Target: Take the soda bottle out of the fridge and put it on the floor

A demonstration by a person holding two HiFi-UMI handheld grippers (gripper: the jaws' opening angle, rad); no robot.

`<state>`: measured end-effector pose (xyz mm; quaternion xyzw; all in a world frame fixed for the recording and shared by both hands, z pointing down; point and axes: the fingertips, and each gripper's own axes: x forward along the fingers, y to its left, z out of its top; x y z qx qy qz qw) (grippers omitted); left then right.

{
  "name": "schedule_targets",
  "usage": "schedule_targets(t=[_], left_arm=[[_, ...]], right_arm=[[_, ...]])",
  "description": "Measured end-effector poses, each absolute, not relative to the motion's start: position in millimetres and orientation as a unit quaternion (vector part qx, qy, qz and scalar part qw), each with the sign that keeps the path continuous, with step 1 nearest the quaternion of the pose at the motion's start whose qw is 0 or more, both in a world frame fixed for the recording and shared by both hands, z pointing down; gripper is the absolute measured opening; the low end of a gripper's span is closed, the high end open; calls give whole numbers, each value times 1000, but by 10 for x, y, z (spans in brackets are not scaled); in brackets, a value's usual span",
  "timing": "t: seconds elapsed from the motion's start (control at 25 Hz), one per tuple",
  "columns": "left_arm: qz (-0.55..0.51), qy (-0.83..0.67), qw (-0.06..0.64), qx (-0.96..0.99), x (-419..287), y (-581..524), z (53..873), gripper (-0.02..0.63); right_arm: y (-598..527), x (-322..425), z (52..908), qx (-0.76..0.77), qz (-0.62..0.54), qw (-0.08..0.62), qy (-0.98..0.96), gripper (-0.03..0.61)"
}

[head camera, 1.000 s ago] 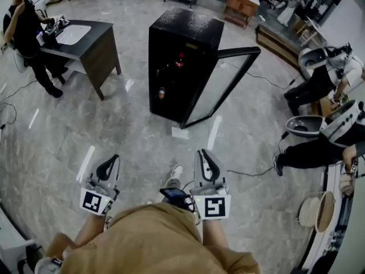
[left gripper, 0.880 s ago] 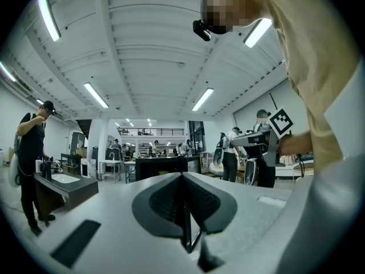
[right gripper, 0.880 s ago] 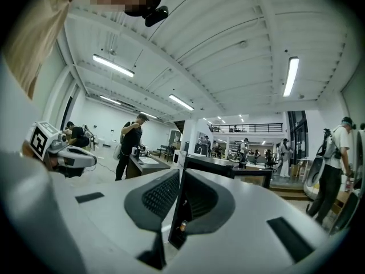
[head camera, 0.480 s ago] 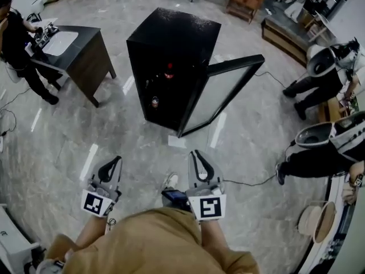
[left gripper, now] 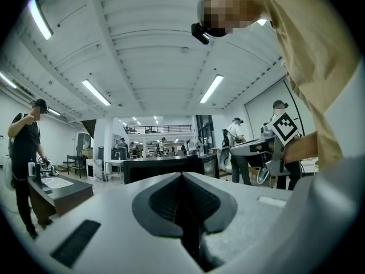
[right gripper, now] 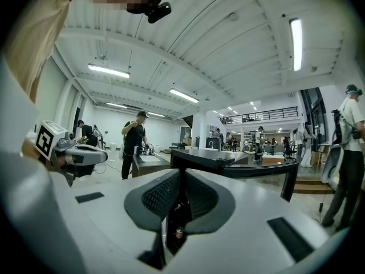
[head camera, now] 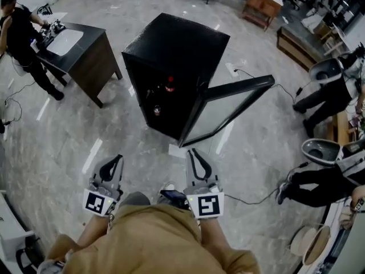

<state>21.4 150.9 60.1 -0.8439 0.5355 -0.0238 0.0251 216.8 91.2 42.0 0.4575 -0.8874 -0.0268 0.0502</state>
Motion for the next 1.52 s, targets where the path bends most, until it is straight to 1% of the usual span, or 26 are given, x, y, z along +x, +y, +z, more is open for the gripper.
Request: schedule_targets(t=[0.16, 0.28, 0.52, 0.8, 0.96, 1.24, 1.28, 1.32, 1.36, 1.52], left_arm=[[-27, 549, 23, -835, 157, 1371, 615, 2], [-26, 554, 19, -832, 89, 1264, 649, 2], [-10, 536, 14, -844, -9, 984, 710, 2], [1, 521, 10, -853, -330, 705, 672, 2], [-5, 509, -1, -861, -446, 585, 792, 2], [-17, 495, -19, -868, -605, 393, 1099, 2], [-16, 494, -20, -869, -607, 350, 1127, 2], [-15, 491, -20, -871, -606, 307, 1154, 2], [-14, 488, -20, -872, -604, 265, 1184, 2], [-18, 481, -35, -876, -582, 91, 1347, 2]], right_arm=[[702, 2075, 460, 440, -26, 57, -896, 5], [570, 1980, 451, 433, -16, 49, -900, 5], [296, 1803, 483, 445, 3, 55, -894, 5], [36, 1433, 459, 454, 1, 72, -888, 5], [-163, 1300, 484, 466, -2, 75, -882, 4], [-434, 1167, 803, 482, 7, 90, -871, 7], [-485, 1159, 865, 484, 11, 93, -870, 27], [-539, 1149, 929, 485, 16, 96, -869, 84], [-596, 1136, 986, 487, 19, 98, -868, 96], [-850, 1057, 1246, 492, 20, 109, -863, 92]])
